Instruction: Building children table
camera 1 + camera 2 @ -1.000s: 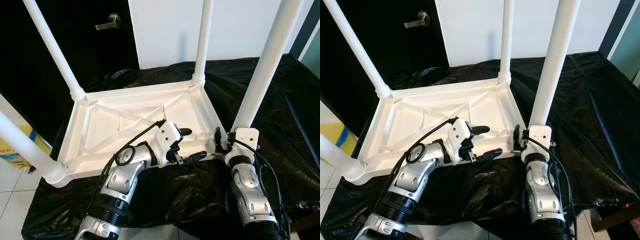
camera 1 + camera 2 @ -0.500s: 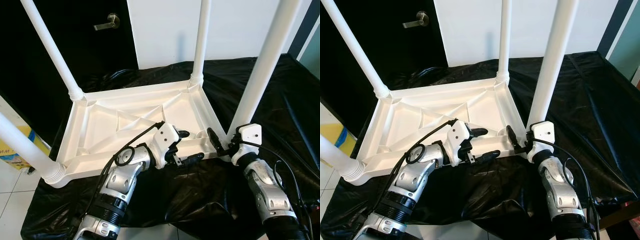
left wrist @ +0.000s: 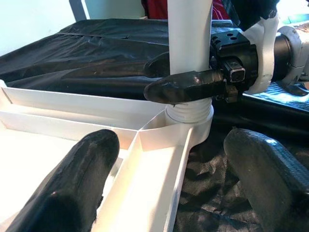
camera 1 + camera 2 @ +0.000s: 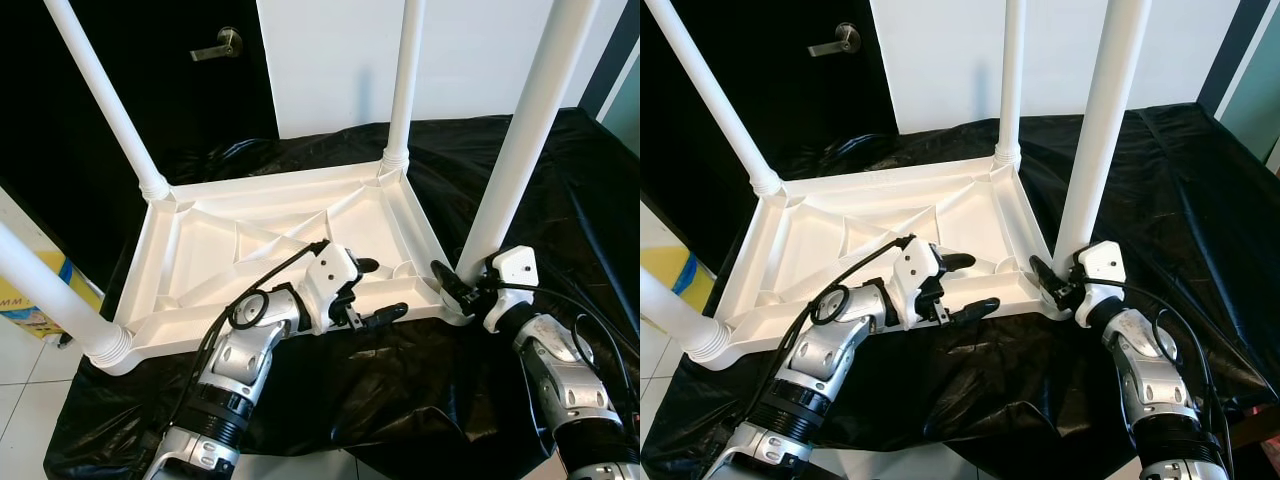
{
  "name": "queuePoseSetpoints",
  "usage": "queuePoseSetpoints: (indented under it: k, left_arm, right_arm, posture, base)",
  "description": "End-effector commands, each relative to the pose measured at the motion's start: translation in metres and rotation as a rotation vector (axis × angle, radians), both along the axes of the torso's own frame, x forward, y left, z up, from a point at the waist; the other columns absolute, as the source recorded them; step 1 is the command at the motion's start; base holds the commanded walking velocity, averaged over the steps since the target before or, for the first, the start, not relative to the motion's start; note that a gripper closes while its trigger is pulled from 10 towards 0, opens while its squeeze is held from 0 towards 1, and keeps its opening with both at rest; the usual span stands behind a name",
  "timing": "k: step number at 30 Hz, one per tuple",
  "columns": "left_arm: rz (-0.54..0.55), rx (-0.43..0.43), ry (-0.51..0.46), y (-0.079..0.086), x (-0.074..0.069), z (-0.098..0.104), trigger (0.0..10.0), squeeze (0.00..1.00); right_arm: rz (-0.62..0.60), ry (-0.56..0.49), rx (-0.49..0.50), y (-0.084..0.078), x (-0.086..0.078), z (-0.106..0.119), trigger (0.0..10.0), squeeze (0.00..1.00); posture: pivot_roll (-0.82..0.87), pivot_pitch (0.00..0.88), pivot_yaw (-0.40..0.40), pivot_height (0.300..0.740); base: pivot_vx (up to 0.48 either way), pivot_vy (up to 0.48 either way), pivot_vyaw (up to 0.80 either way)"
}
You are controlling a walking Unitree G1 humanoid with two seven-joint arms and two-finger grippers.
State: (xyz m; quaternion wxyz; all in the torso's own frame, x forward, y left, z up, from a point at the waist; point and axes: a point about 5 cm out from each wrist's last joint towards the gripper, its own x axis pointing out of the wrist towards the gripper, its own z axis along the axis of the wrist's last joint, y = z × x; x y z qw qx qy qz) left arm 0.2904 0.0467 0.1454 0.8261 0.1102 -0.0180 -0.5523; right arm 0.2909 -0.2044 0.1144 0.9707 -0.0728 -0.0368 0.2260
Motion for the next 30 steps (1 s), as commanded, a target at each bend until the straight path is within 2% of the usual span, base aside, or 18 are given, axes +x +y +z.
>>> queuePoseSetpoints:
  k: [1, 3, 4, 9, 14, 15, 17, 21, 23, 25, 26, 27, 28, 29, 30]
  left_arm:
    - [0.057, -0.007, -0.004, 0.002, 0.002, -0.002, 10.0, 0.0]
    - [0.058, -0.009, -0.002, 0.002, 0.002, -0.002, 10.0, 0.0]
    - [0.059, -0.011, 0.0, 0.002, 0.002, -0.002, 10.0, 0.0]
    - [0.055, -0.016, 0.009, -0.001, -0.001, -0.004, 10.0, 0.0]
    - [0.056, -0.021, 0.023, -0.002, -0.004, -0.007, 10.0, 0.0]
    - [0.056, -0.021, 0.023, -0.002, -0.004, -0.007, 10.0, 0.0]
    - [0.056, -0.022, 0.027, -0.003, -0.005, -0.008, 10.0, 0.0]
    - [0.055, -0.023, 0.028, -0.003, -0.006, -0.008, 10.0, 0.0]
    - [0.052, -0.018, 0.027, -0.003, -0.005, -0.009, 10.0, 0.0]
    - [0.052, -0.018, 0.027, -0.003, -0.005, -0.009, 10.0, 0.0]
    - [0.053, -0.016, 0.027, -0.002, -0.005, -0.009, 10.0, 0.0]
    - [0.053, -0.016, 0.027, -0.002, -0.005, -0.009, 10.0, 0.0]
    - [0.055, -0.013, 0.023, -0.002, -0.004, -0.008, 10.0, 0.0]
    - [0.055, -0.013, 0.023, -0.002, -0.004, -0.008, 10.0, 0.0]
    - [0.058, -0.01, 0.019, -0.002, -0.003, -0.008, 10.0, 0.0]
  right_arm:
    - [0.042, 0.046, -0.026, 0.005, -0.005, -0.012, 0.0, 0.0]
    - [0.032, 0.054, -0.019, 0.005, -0.006, -0.014, 0.0, 0.0]
    - [0.019, 0.062, -0.006, 0.005, -0.008, -0.016, 10.0, 0.0]
    - [-0.042, 0.069, 0.021, 0.007, -0.01, -0.019, 10.0, 0.0]
    - [-0.188, 0.064, 0.025, 0.014, -0.012, -0.023, 10.0, 0.0]
    - [-0.188, 0.064, 0.025, 0.014, -0.012, -0.023, 10.0, 0.0]
    - [-0.254, 0.06, 0.053, 0.02, -0.013, -0.025, 10.0, 0.0]
    - [-0.289, 0.062, 0.067, 0.022, -0.014, -0.026, 10.0, 0.0]
    - [-0.417, 0.065, 0.112, 0.029, -0.016, -0.028, 10.0, 0.0]
    - [-0.417, 0.065, 0.112, 0.029, -0.016, -0.028, 10.0, 0.0]
    - [-0.481, 0.067, 0.129, 0.031, -0.017, -0.029, 10.0, 0.0]
    - [-0.481, 0.067, 0.129, 0.031, -0.017, -0.029, 10.0, 0.0]
    - [-0.552, 0.07, 0.146, 0.031, -0.018, -0.029, 10.0, 0.0]
    - [-0.552, 0.07, 0.146, 0.031, -0.018, -0.029, 10.0, 0.0]
    - [-0.611, 0.075, 0.16, 0.031, -0.018, -0.03, 10.0, 0.0]
  posture:
    - [-0.12, 0.0, 0.057, 0.74]
    - [-0.13, 0.0, 0.055, 0.74]
    - [-0.13, 0.0, 0.056, 0.74]
    - [-0.13, 0.0, 0.05, 0.74]
    - [-0.14, 0.0, 0.048, 0.74]
    - [-0.14, 0.0, 0.048, 0.74]
    - [-0.14, 0.0, 0.048, 0.74]
    - [-0.14, 0.0, 0.049, 0.74]
    - [-0.14, 0.0, 0.045, 0.74]
    - [-0.14, 0.0, 0.045, 0.74]
    - [-0.14, 0.0, 0.043, 0.74]
    - [-0.14, 0.0, 0.043, 0.74]
    - [-0.13, 0.0, 0.041, 0.74]
    - [-0.13, 0.0, 0.041, 0.74]
    - [-0.13, 0.0, 0.04, 0.74]
  base:
    - [0.0, 0.0, 0.0]
    - [0.0, 0.0, 0.0]
    - [0.0, 0.0, 0.0]
    - [0.0, 0.0, 0.0]
    - [0.0, 0.0, 0.0]
    - [0.0, 0.0, 0.0]
    - [0.0, 0.0, 0.0]
    - [0.0, 0.0, 0.0]
    - [0.0, 0.0, 0.0]
    - [0.0, 0.0, 0.0]
    - [0.0, 0.0, 0.0]
    - [0.0, 0.0, 0.0]
    - [0.0, 0.0, 0.0]
    - [0.0, 0.0, 0.0]
    - [0.0, 0.0, 0.0]
